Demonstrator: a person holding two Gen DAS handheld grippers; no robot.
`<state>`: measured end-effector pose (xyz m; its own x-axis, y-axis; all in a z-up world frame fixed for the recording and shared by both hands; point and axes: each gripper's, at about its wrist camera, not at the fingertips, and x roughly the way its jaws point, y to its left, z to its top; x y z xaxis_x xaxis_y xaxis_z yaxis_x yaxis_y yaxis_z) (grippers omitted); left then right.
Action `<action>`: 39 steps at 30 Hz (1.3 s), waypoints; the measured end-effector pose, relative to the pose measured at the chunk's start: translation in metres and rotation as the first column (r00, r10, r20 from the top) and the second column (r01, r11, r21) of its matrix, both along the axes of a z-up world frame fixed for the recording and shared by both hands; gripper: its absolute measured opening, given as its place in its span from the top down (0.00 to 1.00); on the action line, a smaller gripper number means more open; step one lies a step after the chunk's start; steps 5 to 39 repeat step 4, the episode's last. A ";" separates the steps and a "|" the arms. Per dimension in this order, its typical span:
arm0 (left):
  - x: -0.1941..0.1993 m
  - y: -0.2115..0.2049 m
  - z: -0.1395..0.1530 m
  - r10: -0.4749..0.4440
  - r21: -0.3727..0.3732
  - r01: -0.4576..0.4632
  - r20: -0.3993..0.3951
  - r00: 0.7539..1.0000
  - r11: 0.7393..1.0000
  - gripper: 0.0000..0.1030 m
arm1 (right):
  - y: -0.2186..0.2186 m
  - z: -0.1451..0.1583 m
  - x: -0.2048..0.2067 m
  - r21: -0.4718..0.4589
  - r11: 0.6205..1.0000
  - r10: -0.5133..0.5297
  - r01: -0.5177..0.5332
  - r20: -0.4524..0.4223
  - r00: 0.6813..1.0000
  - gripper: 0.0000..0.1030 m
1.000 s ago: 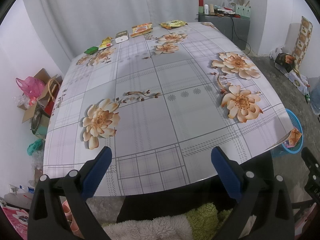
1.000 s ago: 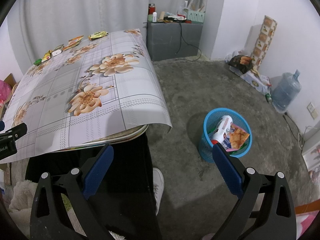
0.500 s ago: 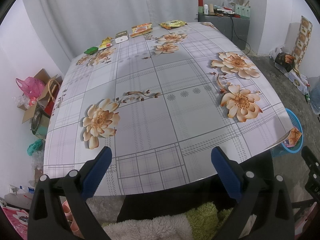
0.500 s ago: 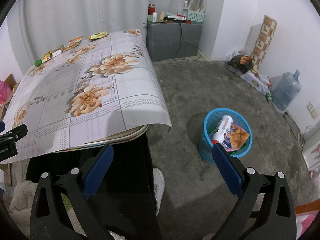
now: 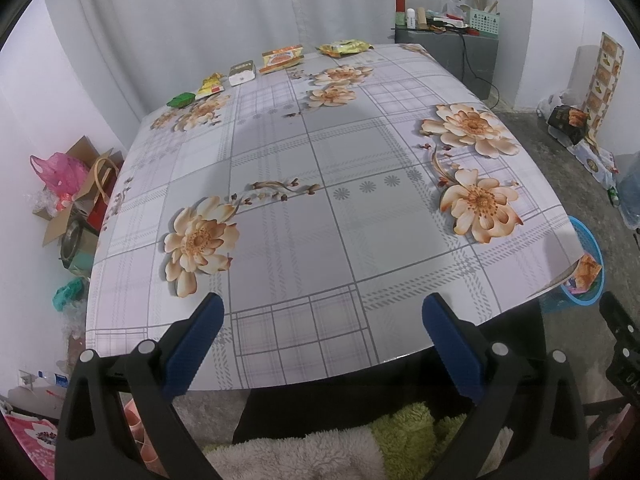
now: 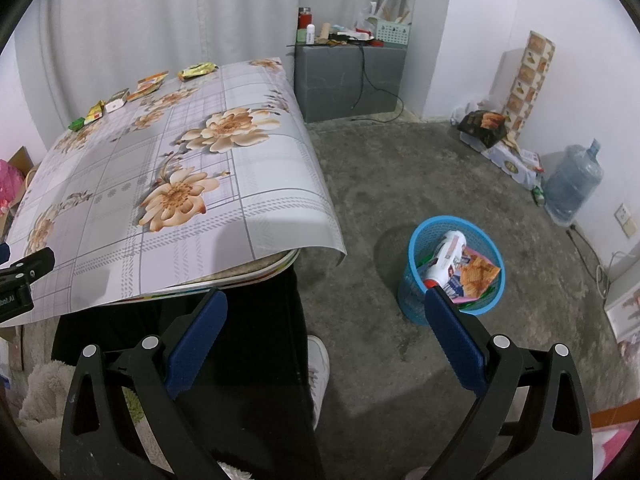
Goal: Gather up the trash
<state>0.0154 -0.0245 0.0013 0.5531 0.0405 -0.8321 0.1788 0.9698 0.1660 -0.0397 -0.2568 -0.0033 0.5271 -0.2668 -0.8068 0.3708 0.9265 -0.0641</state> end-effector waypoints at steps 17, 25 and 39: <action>0.000 0.000 -0.001 -0.002 0.000 0.002 -0.001 1.000 1.000 0.06 | 0.000 0.000 0.000 0.001 1.000 0.000 0.000 0.000 1.000 0.08; 0.000 0.000 -0.001 -0.002 0.000 0.002 -0.001 1.000 1.000 0.06 | 0.000 0.000 0.000 0.001 1.000 0.000 0.000 0.000 1.000 0.08; 0.000 0.000 -0.001 -0.002 0.000 0.002 -0.001 1.000 1.000 0.06 | 0.000 0.000 0.000 0.001 1.000 0.000 0.000 0.000 1.000 0.08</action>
